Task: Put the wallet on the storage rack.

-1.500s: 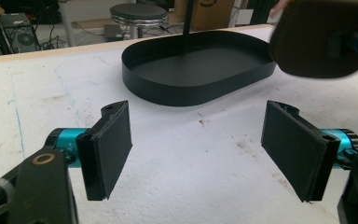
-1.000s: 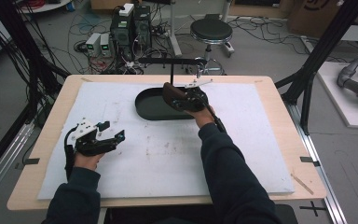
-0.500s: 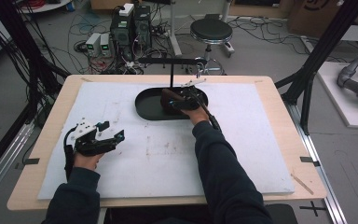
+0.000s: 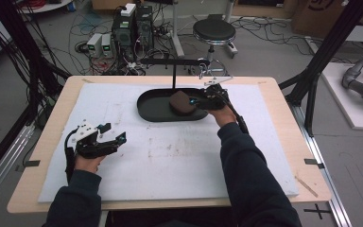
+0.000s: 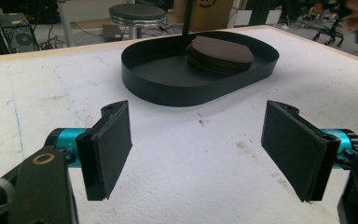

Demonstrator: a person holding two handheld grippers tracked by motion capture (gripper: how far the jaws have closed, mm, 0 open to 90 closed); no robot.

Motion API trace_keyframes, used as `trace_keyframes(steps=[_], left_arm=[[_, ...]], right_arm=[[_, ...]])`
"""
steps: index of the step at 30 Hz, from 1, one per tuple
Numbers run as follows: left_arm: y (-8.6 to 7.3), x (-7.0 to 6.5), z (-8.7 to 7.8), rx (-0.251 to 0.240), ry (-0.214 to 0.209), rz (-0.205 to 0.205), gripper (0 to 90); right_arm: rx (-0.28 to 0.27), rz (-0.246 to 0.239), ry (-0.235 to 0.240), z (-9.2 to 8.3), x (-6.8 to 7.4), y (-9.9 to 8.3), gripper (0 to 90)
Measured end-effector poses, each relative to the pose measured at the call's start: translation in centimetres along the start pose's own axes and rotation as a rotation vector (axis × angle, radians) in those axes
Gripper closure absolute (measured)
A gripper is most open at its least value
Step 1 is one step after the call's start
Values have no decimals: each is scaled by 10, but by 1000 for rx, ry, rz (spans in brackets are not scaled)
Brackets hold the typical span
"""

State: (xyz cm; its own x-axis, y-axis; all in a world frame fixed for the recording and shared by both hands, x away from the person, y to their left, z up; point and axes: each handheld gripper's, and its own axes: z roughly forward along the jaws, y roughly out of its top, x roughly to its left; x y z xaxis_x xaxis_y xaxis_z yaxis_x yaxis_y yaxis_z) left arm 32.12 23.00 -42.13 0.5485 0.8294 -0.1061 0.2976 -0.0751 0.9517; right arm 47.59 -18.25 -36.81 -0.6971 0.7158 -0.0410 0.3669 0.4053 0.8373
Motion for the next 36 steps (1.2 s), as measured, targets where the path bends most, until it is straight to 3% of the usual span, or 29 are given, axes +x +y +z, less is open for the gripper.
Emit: trace_keyframes(steps=[4, 5, 7, 9, 14, 18, 24, 36], left_arm=[[0, 1, 2, -5, -5, -24, 215], [0, 2, 2, -14, -11, -35, 192], [3, 2, 2, -36, -7, -23, 169], [7, 3, 1, -50, -8, -17, 169], [7, 5, 0, -54, 1, -20, 169], [8, 6, 1, -63, 10, -19, 169], [8, 4, 2, -64, 26, 14, 170], [7, -3, 1, -64, -1, 14, 169]], right_arm=[[-21, -16, -16, -36, 0, -14, 263], [-48, -26, -35, -47, -1, -19, 263], [-48, -28, -63, -66, -3, -27, 215], [-89, -22, -81, -85, -5, -40, 216], [-62, -62, -116, -115, -4, -74, 207], [-46, -48, -140, -129, 0, -99, 207], [-48, -2, -143, -134, 5, -125, 207], [-40, 1, -147, -138, 14, -132, 207]])
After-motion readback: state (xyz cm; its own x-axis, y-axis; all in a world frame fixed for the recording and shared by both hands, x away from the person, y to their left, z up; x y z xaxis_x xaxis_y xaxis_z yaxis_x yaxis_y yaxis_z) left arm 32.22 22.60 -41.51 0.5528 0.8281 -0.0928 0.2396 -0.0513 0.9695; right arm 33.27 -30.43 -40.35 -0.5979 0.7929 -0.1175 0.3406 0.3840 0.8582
